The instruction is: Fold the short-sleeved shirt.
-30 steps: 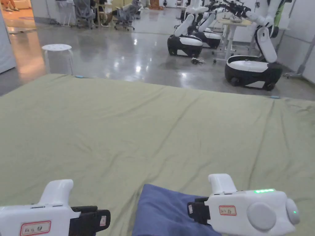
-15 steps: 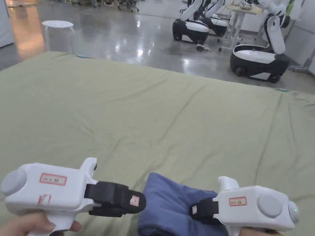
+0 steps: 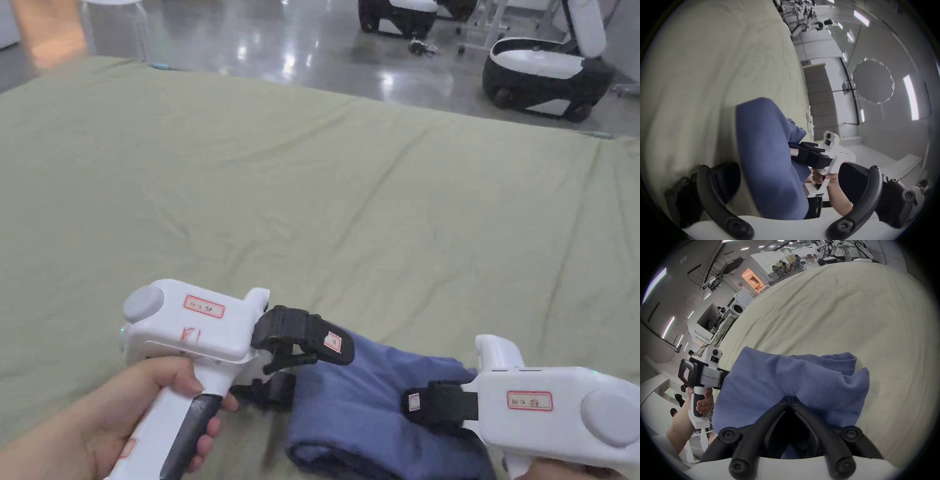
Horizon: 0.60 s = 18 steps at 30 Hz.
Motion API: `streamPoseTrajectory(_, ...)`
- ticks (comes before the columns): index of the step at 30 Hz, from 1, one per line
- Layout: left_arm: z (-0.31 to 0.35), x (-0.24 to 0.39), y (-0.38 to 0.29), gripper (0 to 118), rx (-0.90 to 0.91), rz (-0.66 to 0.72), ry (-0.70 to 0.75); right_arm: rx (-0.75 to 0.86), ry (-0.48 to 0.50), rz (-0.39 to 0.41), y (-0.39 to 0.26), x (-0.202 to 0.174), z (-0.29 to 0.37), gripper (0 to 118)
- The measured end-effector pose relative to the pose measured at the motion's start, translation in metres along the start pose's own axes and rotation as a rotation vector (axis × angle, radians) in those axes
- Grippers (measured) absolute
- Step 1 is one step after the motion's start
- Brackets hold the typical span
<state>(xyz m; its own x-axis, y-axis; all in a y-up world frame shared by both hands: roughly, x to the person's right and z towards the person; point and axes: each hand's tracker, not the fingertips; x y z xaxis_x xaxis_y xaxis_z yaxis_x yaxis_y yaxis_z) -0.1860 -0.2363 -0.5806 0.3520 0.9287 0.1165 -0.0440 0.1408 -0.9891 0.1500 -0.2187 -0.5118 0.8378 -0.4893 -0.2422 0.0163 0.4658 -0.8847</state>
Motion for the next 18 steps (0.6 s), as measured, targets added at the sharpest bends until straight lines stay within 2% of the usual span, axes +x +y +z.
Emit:
streamPoseTrajectory(3, -0.013, -0.006, 0.010, 117, 0.011, 0.004, 0.006, 0.030, -0.012, 0.019, -0.003, -0.007, 0.005, 0)
streamPoseTrajectory(9, -0.023, -0.008, 0.006, 117, -0.004, -0.035, -0.005, 0.097, 0.020, -0.009, -0.007, -0.005, 0.026, 0)
streamPoseTrajectory(10, -0.023, -0.007, 0.007, 115, -0.003, -0.036, -0.005, 0.105, 0.024, -0.015, -0.007, -0.004, 0.031, 0)
streamPoseTrajectory(11, -0.023, -0.006, 0.008, 107, -0.006, -0.043, -0.004, 0.115, 0.031, -0.019, -0.006, -0.002, 0.037, 0)
streamPoseTrajectory(13, -0.016, -0.007, 0.005, 102, 0.007, -0.055, 0.022, 0.135, 0.030, -0.023, -0.007, -0.002, 0.048, 0)
streamPoseTrajectory(14, -0.012, -0.010, 0.007, 85, 0.038, -0.063, 0.070, 0.141, 0.035, -0.023, -0.008, -0.003, 0.053, 0)
streamPoseTrajectory(15, -0.012, -0.017, 0.009, 31, 0.068, -0.036, 0.131, 0.149, 0.040, -0.023, -0.008, -0.004, 0.057, 0)
streamPoseTrajectory(16, -0.010, -0.025, 0.008, 16, 0.052, 0.048, 0.126, 0.156, 0.043, -0.023, -0.008, -0.005, 0.061, 0)
streamPoseTrajectory(18, -0.010, -0.027, 0.005, 16, 0.049, -0.002, 0.082, 0.164, 0.046, -0.020, -0.009, -0.009, 0.066, 0)
